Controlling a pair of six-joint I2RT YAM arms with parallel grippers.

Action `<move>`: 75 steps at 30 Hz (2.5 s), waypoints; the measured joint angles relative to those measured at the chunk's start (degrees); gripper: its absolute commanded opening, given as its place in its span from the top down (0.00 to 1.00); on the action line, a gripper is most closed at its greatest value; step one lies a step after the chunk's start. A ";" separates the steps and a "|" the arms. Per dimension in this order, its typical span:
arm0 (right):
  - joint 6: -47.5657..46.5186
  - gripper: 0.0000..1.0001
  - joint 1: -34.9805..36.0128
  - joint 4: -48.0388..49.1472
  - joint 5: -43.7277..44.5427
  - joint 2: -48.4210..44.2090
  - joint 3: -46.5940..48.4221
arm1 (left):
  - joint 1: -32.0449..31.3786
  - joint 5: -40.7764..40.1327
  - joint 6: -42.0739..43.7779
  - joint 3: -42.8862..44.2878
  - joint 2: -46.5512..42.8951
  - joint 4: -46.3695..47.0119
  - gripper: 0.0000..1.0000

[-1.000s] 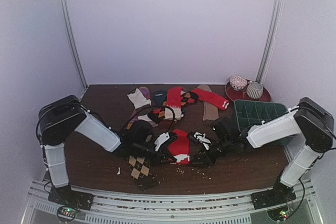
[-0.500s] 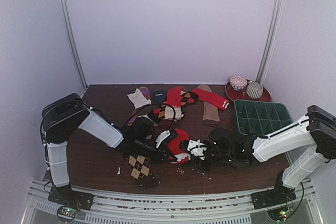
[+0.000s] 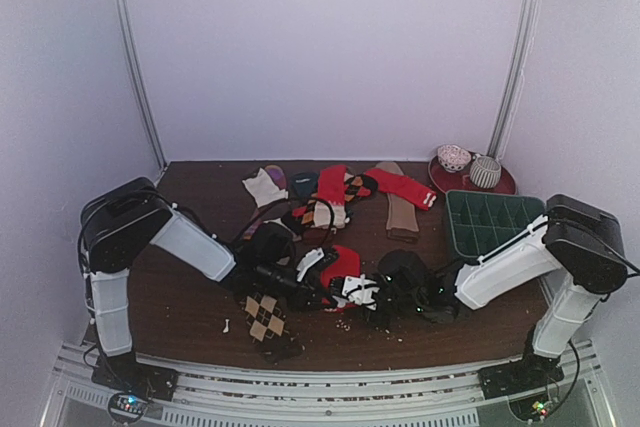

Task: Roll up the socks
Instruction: Roll a pair of socks at the center of the board.

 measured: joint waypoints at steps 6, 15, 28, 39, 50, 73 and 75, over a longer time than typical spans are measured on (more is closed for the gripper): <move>2.47 0.84 -0.26 1.03 0.42 0.85 0.04 | 0.31 0.66 0.35 -0.04 0.00 -0.24 1.00; 10.64 0.90 -3.72 0.90 -6.82 1.55 0.85 | 0.22 -3.43 2.67 -1.31 -3.32 -2.54 0.60; 25.35 0.90 -12.76 -19.47 -31.06 8.39 15.41 | 0.37 -17.57 10.40 -9.07 -18.95 -2.51 0.55; 24.17 0.90 -17.86 -37.51 -44.41 14.08 24.70 | 0.24 -11.63 13.64 -5.31 -9.64 4.00 0.55; 23.91 0.90 -19.26 -41.86 -47.93 16.15 26.97 | -0.90 -6.21 14.16 -3.87 -6.49 4.79 0.55; 25.27 0.61 -19.76 -37.35 -47.08 14.14 24.11 | -1.53 -4.26 9.25 -1.51 -1.27 4.76 1.00; 25.75 0.56 -19.76 -33.73 -44.17 11.02 20.72 | -1.33 -4.26 7.52 -1.66 -1.05 5.42 1.00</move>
